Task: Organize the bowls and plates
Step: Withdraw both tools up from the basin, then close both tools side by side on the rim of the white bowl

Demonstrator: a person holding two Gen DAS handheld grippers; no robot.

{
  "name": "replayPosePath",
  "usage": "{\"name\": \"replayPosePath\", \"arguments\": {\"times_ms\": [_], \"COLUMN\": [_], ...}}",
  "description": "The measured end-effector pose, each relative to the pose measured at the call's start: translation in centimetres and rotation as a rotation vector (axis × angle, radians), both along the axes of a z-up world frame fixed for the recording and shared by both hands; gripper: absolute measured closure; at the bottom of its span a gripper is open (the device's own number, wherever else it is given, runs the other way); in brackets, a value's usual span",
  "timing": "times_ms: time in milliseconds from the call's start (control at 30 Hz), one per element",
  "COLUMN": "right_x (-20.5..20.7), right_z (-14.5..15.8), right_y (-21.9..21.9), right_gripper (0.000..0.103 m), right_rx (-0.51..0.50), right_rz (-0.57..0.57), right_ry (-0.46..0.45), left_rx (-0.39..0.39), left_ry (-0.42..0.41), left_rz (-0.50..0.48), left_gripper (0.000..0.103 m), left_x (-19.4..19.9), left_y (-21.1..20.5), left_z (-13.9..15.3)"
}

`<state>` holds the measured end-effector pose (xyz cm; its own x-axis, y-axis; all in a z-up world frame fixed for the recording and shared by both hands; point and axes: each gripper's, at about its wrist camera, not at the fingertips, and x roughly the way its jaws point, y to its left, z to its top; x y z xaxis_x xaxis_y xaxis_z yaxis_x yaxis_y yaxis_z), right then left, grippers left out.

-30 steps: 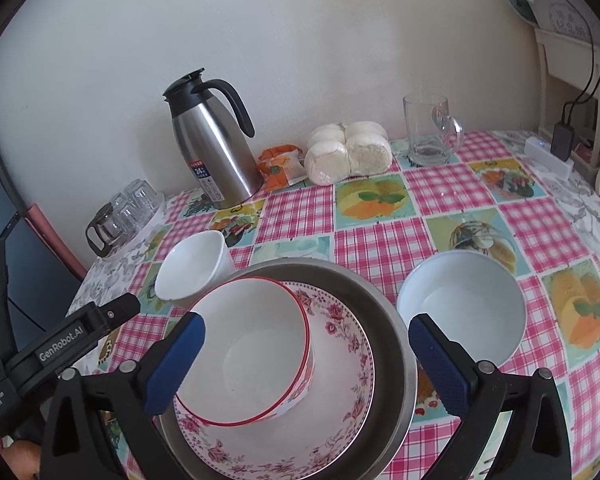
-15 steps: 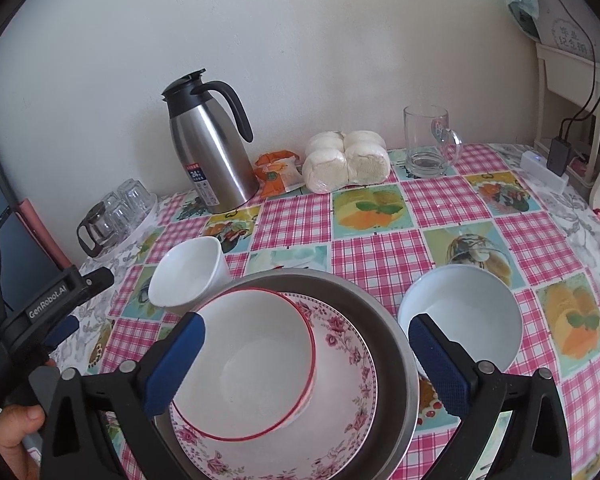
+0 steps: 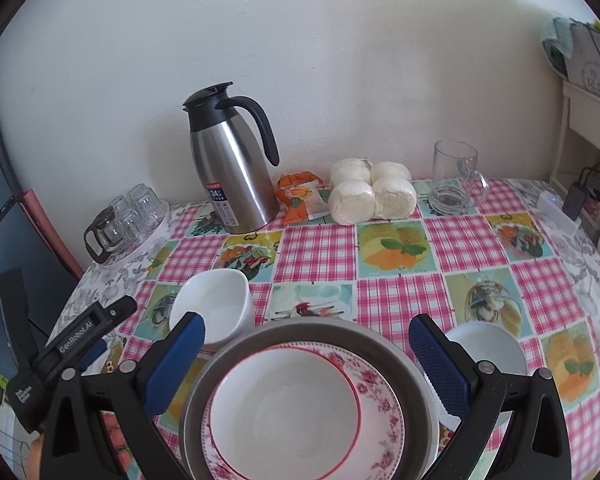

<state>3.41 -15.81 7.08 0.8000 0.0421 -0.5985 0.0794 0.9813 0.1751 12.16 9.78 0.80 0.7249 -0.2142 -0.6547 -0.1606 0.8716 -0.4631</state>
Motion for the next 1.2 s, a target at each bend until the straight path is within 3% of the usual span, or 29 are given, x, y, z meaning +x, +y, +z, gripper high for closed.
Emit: {"name": "replayPosePath", "arguments": {"times_ms": [333,633,767,1033,1200], "right_x": [3.8,7.5,9.0,11.3,12.2], "right_z": [0.4,-1.9,-3.2,-6.0,-6.8], "right_y": [2.0,4.5,5.5,7.4,8.3], "right_gripper": [0.001,0.026,0.038,0.062,0.078], "right_rx": [-0.028,-0.043,-0.023,-0.024,-0.047], "right_rz": [0.014,0.042,0.043,0.046,0.056], "right_ry": [0.090,0.213,0.267,0.345,0.367], "left_rx": [-0.104,-0.178,-0.191,-0.228,-0.237], "left_ry": [0.084,0.144,0.158,0.156,0.158], "left_rz": [-0.054,-0.075,-0.093,-0.127,-0.152], "left_gripper": [0.002,0.004,0.023,0.038,0.062], "left_x": [2.1,3.5,4.2,5.3,5.9], "left_y": [0.6,1.3,1.3,1.4,1.0], "left_z": [-2.0,-4.2,-4.7,-5.3,-5.7]}}
